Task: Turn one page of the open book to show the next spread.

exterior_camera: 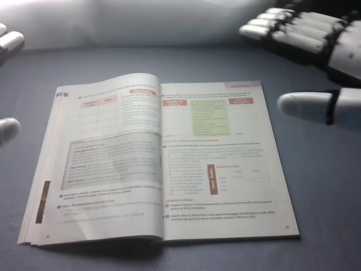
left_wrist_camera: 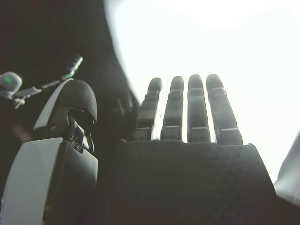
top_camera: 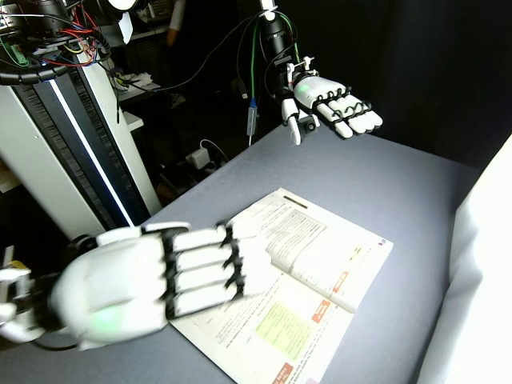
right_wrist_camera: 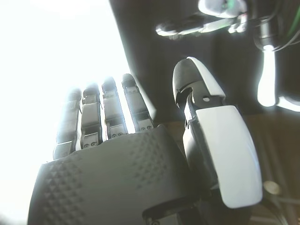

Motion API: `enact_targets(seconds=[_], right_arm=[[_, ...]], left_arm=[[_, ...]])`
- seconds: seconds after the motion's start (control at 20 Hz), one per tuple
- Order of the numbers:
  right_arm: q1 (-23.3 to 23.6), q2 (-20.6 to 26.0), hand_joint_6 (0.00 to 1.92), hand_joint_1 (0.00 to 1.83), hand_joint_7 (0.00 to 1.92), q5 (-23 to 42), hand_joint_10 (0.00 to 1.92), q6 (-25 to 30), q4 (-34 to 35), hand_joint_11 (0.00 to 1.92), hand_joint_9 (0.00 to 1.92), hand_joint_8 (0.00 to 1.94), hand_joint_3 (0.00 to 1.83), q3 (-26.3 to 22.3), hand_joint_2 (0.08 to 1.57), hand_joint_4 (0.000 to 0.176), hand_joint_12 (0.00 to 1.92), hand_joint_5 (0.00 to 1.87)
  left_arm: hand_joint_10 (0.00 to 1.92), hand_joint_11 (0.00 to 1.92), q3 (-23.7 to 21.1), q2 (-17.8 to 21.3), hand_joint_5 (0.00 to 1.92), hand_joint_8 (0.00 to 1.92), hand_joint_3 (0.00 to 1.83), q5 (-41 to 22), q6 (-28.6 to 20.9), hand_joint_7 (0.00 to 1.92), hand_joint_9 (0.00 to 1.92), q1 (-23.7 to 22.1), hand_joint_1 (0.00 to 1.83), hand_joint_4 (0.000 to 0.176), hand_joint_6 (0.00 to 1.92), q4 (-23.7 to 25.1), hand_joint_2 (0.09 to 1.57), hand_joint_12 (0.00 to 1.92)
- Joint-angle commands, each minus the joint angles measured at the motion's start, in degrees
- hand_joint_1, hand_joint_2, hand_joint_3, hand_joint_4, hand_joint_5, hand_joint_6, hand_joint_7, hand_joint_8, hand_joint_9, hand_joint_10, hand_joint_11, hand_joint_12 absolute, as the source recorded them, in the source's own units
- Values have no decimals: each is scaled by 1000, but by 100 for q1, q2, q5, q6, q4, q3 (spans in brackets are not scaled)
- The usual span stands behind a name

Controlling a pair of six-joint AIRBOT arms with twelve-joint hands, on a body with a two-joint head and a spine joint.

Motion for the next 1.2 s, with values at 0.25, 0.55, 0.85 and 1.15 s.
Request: enact_targets(seconds=[0.25,0.55,0.85,1.15], right_arm=[[-680,350,0,0,0,1144,0,-212,914,0,0,0,18,-299,1418,0,0,0],[-1143,448,0,75,0,1775,0,-255,1347,0,0,0,15,-445,1461,0,0,0],[-1509,642,0,302,0,2670,0,-351,1813,0,0,0,0,-589,1377,17,0,0],[-1544,770,0,243,0,3714,0,-344,2034,0,0,0,9,-649,1466,0,0,0]], left_arm=[[0,0,157,-201,0,0,0,-626,-208,0,0,-200,16,50,0,193,1259,0],[0,0,225,-349,0,0,0,-604,-330,0,0,-279,0,64,0,321,1240,0],[0,0,262,-473,0,0,12,-828,-347,0,0,-378,134,66,0,270,1324,0],[0,0,292,-632,0,0,10,-1443,-410,0,0,-376,266,135,0,128,1449,0]])
